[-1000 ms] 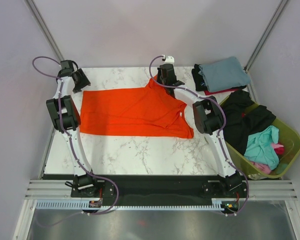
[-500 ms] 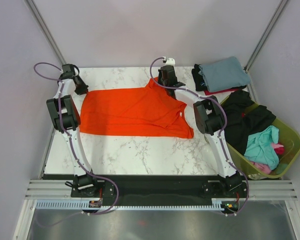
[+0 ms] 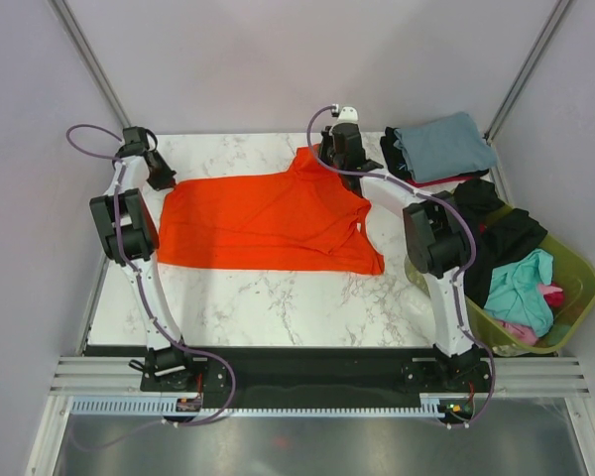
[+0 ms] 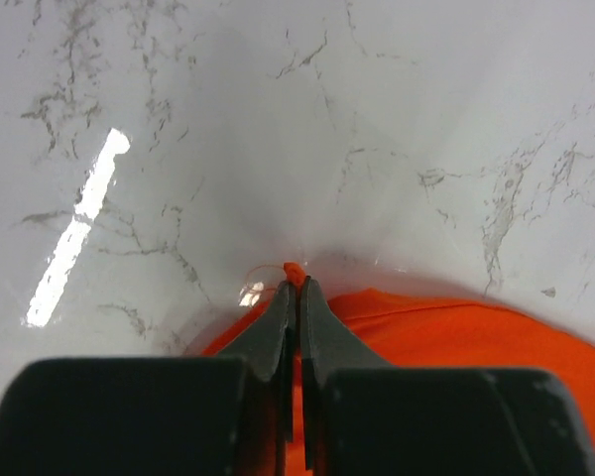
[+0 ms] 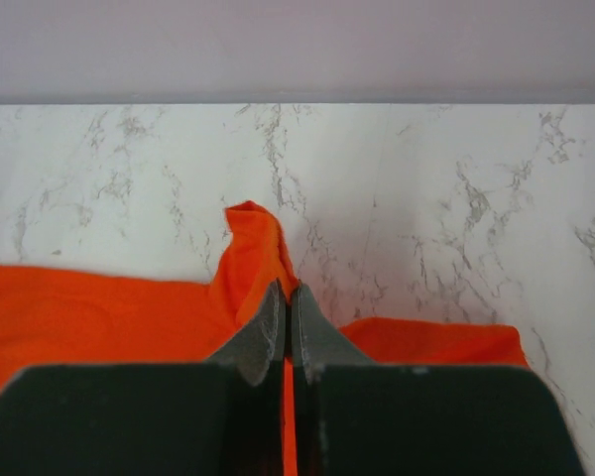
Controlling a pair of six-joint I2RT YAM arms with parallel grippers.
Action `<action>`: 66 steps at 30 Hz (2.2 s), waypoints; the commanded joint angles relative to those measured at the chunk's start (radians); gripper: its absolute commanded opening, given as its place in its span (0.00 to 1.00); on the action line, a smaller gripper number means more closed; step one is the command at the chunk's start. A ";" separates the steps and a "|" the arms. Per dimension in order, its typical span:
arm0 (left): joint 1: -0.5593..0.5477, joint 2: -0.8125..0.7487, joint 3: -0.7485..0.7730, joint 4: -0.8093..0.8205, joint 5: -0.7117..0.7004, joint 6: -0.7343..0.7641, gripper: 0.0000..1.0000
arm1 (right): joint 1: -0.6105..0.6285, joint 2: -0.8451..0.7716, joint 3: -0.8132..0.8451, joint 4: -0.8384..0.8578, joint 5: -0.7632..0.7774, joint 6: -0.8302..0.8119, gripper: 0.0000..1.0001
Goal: Fold and stack the t-shirts
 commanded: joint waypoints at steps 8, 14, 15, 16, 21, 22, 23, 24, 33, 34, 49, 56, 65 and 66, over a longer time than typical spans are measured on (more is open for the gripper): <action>0.000 -0.219 -0.190 -0.039 -0.016 0.009 0.02 | 0.036 -0.368 -0.415 0.115 -0.023 -0.046 0.00; 0.002 -0.292 -0.293 -0.034 -0.050 0.021 0.02 | 0.079 -0.514 -0.580 0.112 0.018 -0.063 0.00; 0.000 -0.302 -0.304 -0.036 -0.053 0.018 0.02 | 0.084 -0.528 -0.596 0.106 0.023 -0.064 0.00; -0.001 -0.312 -0.320 -0.031 -0.054 0.018 0.02 | 0.090 -0.543 -0.626 0.104 0.028 -0.061 0.00; 0.000 -0.312 -0.325 -0.030 -0.091 0.052 0.02 | 0.108 -0.637 -0.715 0.098 0.046 -0.055 0.00; -0.001 -0.300 -0.308 -0.031 -0.100 0.062 0.02 | 0.111 -0.666 -0.743 0.097 0.048 -0.052 0.00; 0.002 -0.296 -0.299 -0.033 -0.138 0.075 0.02 | 0.113 -0.681 -0.758 0.094 0.052 -0.049 0.00; 0.008 -0.295 -0.291 -0.033 -0.151 0.082 0.02 | 0.115 -0.697 -0.771 0.087 0.057 -0.046 0.00; 0.019 -0.249 -0.189 -0.033 -0.133 0.056 0.02 | 0.139 -0.833 -0.912 0.072 0.075 -0.031 0.00; 0.017 -0.251 -0.189 -0.031 -0.130 0.056 0.02 | 0.142 -0.839 -0.927 0.072 0.080 -0.029 0.00; 0.121 -0.426 -0.519 0.082 -0.127 -0.072 0.07 | 0.157 -0.948 -1.080 0.023 0.114 0.034 0.00; 0.177 -0.476 -0.521 0.130 -0.030 -0.071 0.37 | 0.180 -1.068 -1.173 -0.098 0.143 0.098 0.76; 0.110 -0.582 -0.541 0.151 -0.004 -0.019 0.70 | 0.223 -0.962 -1.020 -0.129 0.111 0.127 0.72; 0.100 -0.590 -0.541 0.153 -0.013 -0.010 0.70 | 0.233 -0.939 -1.019 -0.129 0.101 0.129 0.72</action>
